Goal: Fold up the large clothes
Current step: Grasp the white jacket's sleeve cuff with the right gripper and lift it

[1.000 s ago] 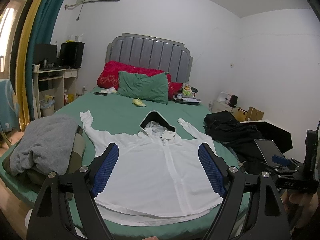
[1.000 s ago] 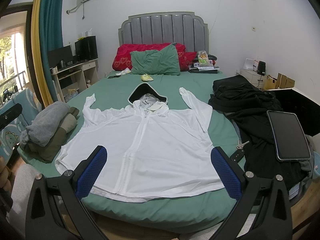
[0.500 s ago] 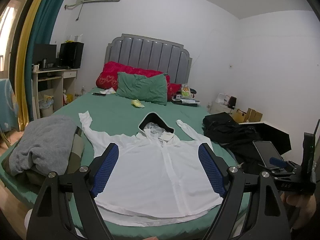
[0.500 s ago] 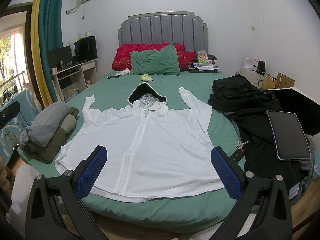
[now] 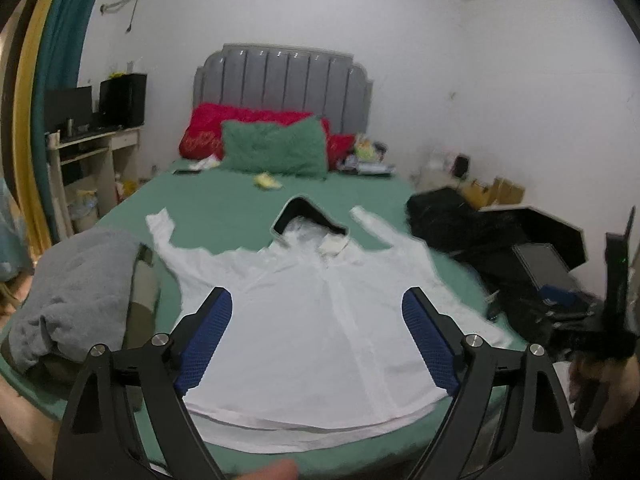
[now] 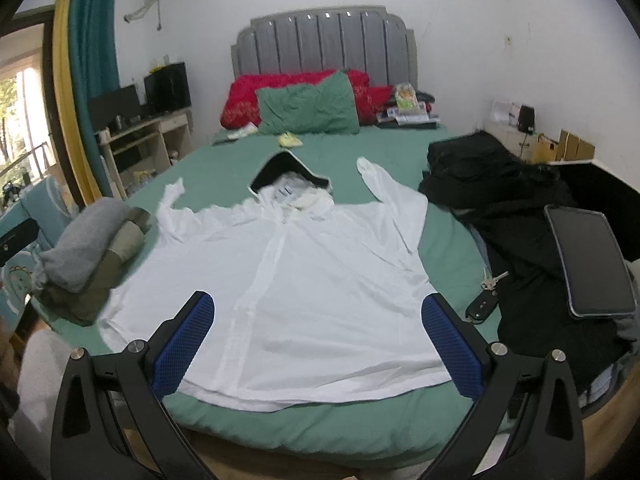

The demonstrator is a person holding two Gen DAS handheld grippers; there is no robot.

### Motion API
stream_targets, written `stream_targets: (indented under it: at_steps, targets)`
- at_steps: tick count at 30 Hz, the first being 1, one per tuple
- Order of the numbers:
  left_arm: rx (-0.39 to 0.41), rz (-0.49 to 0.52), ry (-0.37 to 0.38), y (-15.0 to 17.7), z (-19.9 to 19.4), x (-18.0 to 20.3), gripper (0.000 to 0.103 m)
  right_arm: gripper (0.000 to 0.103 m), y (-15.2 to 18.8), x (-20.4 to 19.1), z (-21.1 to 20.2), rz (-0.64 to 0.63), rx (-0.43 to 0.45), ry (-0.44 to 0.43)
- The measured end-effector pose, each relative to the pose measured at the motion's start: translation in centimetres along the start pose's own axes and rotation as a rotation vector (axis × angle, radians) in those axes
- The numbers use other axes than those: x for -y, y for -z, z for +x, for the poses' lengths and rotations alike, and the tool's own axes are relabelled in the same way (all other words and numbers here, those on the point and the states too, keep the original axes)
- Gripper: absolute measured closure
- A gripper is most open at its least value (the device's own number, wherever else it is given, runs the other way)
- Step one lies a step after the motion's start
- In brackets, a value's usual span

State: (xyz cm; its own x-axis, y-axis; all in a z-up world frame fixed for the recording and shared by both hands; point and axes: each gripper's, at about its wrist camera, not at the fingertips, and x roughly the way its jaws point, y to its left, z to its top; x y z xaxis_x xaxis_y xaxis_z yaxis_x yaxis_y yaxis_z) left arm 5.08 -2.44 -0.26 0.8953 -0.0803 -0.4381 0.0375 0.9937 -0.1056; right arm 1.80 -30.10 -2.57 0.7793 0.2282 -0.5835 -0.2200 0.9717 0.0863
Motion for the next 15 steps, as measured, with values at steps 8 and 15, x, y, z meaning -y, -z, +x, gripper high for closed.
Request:
stream_targets:
  at_steps: [8, 15]
  targets:
    - [-0.082, -0.007, 0.025, -0.8, 10.1, -3.9, 0.014, 0.001, -2.8, 4.5, 9.5, -0.027, -0.090, 0.010]
    - [-0.138, 0.018, 0.013, -2.4, 21.6, -7.9, 0.014, 0.035, -7.6, 8.7, 22.1, -0.032, -0.202, -0.024]
